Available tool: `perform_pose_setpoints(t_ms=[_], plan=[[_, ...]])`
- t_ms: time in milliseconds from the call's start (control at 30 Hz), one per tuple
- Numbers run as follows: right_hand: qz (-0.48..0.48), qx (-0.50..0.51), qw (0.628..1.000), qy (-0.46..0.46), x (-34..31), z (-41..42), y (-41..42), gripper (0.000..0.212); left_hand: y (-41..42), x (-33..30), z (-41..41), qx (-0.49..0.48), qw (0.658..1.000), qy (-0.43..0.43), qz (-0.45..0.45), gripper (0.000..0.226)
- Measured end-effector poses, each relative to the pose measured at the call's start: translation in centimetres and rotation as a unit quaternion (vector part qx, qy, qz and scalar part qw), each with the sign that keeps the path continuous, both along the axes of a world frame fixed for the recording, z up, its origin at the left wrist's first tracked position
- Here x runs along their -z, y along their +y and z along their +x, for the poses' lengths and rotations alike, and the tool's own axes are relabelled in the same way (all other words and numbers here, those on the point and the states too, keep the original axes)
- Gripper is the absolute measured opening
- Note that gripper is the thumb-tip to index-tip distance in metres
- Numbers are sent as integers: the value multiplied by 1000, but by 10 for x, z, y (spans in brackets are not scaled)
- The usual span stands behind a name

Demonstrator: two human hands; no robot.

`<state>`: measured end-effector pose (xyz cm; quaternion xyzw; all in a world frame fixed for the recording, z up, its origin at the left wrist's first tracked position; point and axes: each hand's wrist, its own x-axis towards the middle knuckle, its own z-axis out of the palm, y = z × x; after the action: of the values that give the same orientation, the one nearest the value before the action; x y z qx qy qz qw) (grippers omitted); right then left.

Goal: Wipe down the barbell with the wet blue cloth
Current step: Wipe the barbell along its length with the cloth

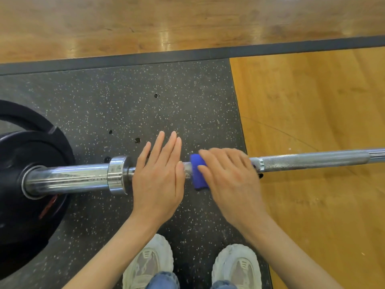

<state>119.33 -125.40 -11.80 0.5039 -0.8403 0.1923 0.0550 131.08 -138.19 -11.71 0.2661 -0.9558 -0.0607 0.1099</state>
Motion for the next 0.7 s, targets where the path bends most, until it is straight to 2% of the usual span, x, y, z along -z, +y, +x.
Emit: perform_pose_setpoints(t_ms=[133,267,400,500,567,700], plan=[[37,77,996,-22,-7,18,-5,37,10,0,7,-3,1000,-12,6,55],[66,-8,998,-2,-5,17,-3,39,18,-2,16,-2,1000,-10,21,55],[100,61,993,-4,-16,12,17,50,26,-2,22,-3,999,-19,27,58],[89,15,996,-13,-10,44,-10,42,30,-3,28,-2,999,-19,39,58],[81,1,997,-7,-9,33,-1,41,33,-4,33,1,999,-18,50,57],[121,68,990,10,-15,16,22,48,39,-6,36,0,998,-14,63,58]])
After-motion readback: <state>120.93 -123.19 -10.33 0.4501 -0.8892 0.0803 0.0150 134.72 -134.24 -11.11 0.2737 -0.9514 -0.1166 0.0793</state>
